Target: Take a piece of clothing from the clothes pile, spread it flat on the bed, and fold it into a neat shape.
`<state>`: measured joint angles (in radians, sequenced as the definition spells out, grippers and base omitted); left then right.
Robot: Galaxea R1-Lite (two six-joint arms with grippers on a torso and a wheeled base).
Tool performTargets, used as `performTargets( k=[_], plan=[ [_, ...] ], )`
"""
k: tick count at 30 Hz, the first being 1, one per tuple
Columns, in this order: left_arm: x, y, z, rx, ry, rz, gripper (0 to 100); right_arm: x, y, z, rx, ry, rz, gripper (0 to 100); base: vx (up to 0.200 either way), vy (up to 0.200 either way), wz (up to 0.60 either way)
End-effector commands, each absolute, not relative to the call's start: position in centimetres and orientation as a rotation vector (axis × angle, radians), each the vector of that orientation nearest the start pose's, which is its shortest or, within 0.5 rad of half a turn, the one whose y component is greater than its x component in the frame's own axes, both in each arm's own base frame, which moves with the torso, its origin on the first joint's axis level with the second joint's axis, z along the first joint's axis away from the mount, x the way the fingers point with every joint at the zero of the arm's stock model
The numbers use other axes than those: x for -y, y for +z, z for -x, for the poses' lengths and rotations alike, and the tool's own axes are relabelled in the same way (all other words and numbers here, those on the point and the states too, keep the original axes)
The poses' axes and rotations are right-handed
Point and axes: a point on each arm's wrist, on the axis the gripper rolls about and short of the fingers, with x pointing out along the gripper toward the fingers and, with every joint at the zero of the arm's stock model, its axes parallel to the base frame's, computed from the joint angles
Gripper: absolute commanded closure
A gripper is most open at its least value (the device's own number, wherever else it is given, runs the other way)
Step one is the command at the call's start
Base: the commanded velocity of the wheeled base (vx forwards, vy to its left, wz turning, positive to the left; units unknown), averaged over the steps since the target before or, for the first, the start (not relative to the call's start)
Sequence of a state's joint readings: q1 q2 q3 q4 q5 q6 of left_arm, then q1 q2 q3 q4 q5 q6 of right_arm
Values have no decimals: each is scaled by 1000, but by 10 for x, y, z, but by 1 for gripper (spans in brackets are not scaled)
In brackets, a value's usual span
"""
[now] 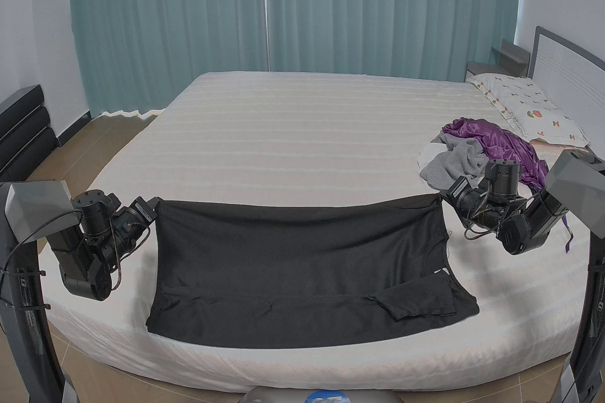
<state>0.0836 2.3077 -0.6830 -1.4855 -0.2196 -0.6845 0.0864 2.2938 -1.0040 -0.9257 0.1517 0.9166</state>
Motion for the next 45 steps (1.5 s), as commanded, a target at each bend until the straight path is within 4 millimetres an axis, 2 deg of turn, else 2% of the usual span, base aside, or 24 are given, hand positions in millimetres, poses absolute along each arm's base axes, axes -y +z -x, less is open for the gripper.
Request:
performTargets(
  k=[1, 10, 17, 19, 21, 28, 36, 37, 38, 39, 43, 45],
  plan=[
    [-26, 22, -371, -191, -79, 706, 100, -39, 38, -418, -446, 52, -913, 100, 0, 0, 0],
    [-26, 19, -367, -209, -73, 709, 100, -39, 37, -413, -506, 24, -907, 100, 0, 0, 0],
    [-32, 21, -341, -264, -45, 705, 100, -34, 36, -380, -595, 36, -899, 100, 0, 0, 0],
    [-33, 19, -337, -277, -40, 703, 100, -34, 34, -374, -615, 34, -889, 100, 0, 0, 0],
    [-32, 13, -327, -316, -41, 700, 100, -33, 26, -361, -663, 37, -863, 100, 0, 0, 0],
    [-27, -8, -296, -433, -71, 642, 100, -33, 7, -337, -765, 29, -804, 100, 0, 0, 0],
    [-24, -21, -283, -513, -54, 635, 100, -36, -9, -329, -799, 31, -774, 100, 0, 0, 0],
    [-24, -21, -282, -519, -53, 636, 100, -37, -11, -328, -809, 31, -771, 0, 0, 0, 0],
    [-24, -22, -282, -522, -52, 636, 100, -37, -12, -327, -812, 30, -769, 0, 0, 0, 0],
    [-25, -23, -282, -525, -47, 637, 0, -36, -12, -326, -813, 31, -765, 0, 0, 0, 0],
    [-25, -21, -282, -518, -49, 637, 0, -35, -1, -328, -776, 44, -764, 0, 0, 0, 0],
    [-26, -15, -282, -496, -48, 647, 0, -30, 13, -332, -725, 56, -772, 0, 0, 0, 0]
  ],
)
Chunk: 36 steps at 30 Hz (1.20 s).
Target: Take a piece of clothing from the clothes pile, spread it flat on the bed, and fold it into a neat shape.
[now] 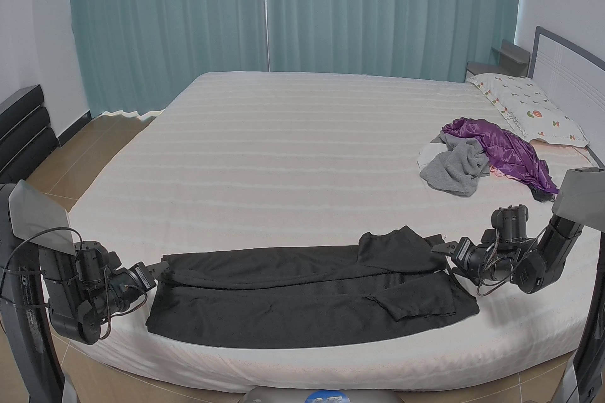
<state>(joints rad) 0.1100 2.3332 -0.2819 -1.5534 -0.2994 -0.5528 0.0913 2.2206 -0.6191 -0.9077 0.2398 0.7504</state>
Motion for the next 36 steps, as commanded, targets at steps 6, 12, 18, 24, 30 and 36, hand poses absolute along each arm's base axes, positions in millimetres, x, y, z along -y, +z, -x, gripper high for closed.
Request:
performTargets(
  k=[6, 12, 18, 24, 30, 36],
  plan=[
    [-31, 7, -291, -401, -21, 841, 0, -31, 29, -349, -677, 175, -765, 0, 0, 0, 0],
    [-33, 5, -293, -406, 0, 932, 0, -38, 8, -367, -743, 238, -698, 0, 0, 0, 0],
    [-33, -1, -292, -427, 12, 936, 0, -42, -20, -387, -777, 267, -639, 0, 0, 0, 0],
    [-33, -4, -292, -434, 15, 937, 0, -42, -23, -386, -784, 284, -617, 100, 0, 0, 0],
    [-33, -4, -291, -436, 18, 938, 0, -37, -17, -374, -785, 289, -567, 100, 0, 0, 0],
    [-34, -4, -291, -436, 21, 937, 0, -32, 3, -366, -755, 286, -571, 100, 0, 0, 0]
  ],
)
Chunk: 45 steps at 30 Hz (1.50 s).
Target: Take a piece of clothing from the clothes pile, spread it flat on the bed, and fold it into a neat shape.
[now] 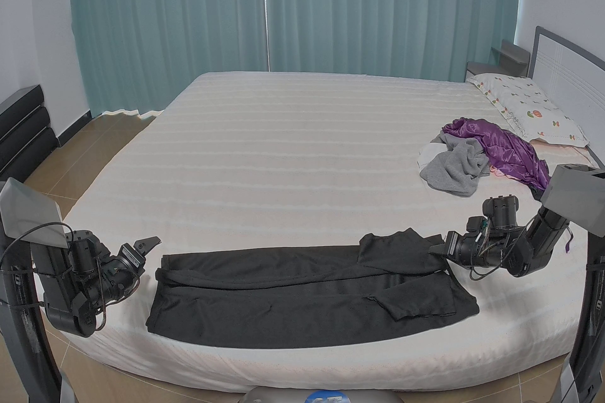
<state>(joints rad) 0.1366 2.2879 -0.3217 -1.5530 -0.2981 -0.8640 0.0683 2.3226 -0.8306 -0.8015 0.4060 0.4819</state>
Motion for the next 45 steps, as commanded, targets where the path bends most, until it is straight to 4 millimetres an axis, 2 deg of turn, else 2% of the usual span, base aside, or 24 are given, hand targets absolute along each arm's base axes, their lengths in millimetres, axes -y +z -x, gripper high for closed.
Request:
performTargets(
  k=[1, 8, 15, 16, 21, 24, 27, 29, 34, 40, 45],
  plan=[
    [-34, -4, -291, -436, 21, 937, 0, -32, 5, -365, -754, 286, -572, 100, 0, 0, 0],
    [-34, -4, -291, -435, 22, 935, 0, -31, 14, -359, -792, 272, -569, 100, 0, 0, 0],
    [-34, -3, -291, -434, 20, 935, 0, -32, -3, -355, -847, 262, -558, 100, 0, 0, 0],
    [-33, -3, -291, -434, 18, 933, 0, -32, -5, -353, -858, 261, -552, 0, 0, 0, 0],
    [-32, -3, -289, -438, 22, 925, 0, -31, -4, -347, -877, 266, -534, 0, 0, 0, 0],
    [-29, -5, -284, -459, 24, 923, 0, -31, 10, -343, -853, 274, -552, 0, 0, 0, 0],
    [-25, -5, -289, -455, 3, 910, 0, -33, 18, -338, -850, 258, -605, 0, 0, 0, 0],
    [-25, -4, -296, -436, -11, 903, 0, -35, 18, -337, -857, 238, -651, 0, 0, 0, 0],
    [-26, 0, -327, -381, -65, 846, 0, -31, 19, -338, -865, 171, -802, 0, 0, 0, 0],
    [-28, -2, -367, -488, -103, 779, 0, -27, 4, -335, -909, 151, -842, 0, 0, 0, 0],
    [-24, -4, -379, -575, -116, 749, 0, -25, -3, -336, -913, 149, -853, 0, 0, 0, 0]
  ],
)
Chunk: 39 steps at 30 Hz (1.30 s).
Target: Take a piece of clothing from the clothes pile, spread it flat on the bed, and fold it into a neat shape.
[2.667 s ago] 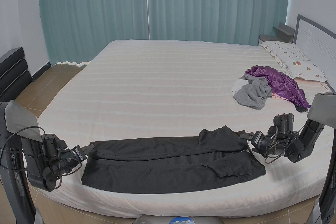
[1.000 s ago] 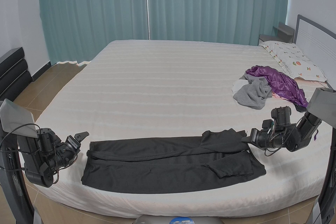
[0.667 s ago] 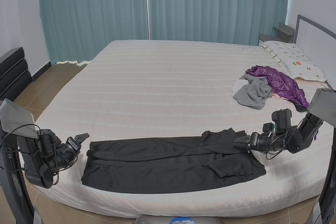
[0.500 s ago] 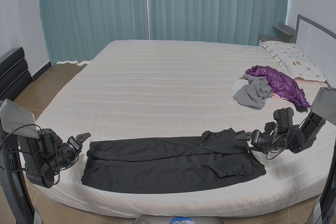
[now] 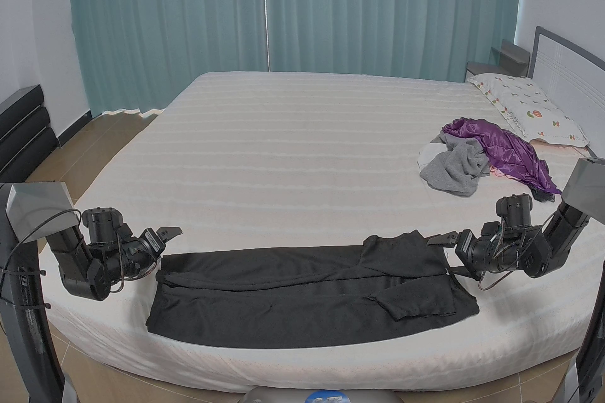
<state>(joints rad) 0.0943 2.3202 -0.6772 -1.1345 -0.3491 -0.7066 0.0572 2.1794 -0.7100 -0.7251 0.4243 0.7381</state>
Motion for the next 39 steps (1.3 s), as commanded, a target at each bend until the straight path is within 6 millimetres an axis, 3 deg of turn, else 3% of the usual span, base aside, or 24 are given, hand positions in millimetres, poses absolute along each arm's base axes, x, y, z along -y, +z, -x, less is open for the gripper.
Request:
performTargets(
  k=[1, 11, 12, 20, 38, 39],
  plan=[
    [-24, -4, -379, -575, -116, 749, 0, -25, -3, -336, -913, 149, -853, 0, 0, 0, 0],
    [-23, -15, -373, -620, -119, 702, 0, -25, -4, -334, -916, 156, -855, 0, 0, 0, 0],
    [-23, -16, -371, -626, -119, 693, 100, -25, -5, -333, -919, 154, -856, 0, 0, 0, 0],
    [-26, -20, -362, -644, -96, 670, 100, -24, -5, -331, -928, 172, -863, 0, 0, 0, 0],
    [-39, -14, -365, -554, -33, 664, 100, -24, -5, -329, -935, 176, -864, 0, 0, 0, 0],
    [-38, -15, -364, -560, -37, 667, 0, -24, -6, -328, -940, 176, -864, 0, 0, 0, 0]
  ],
)
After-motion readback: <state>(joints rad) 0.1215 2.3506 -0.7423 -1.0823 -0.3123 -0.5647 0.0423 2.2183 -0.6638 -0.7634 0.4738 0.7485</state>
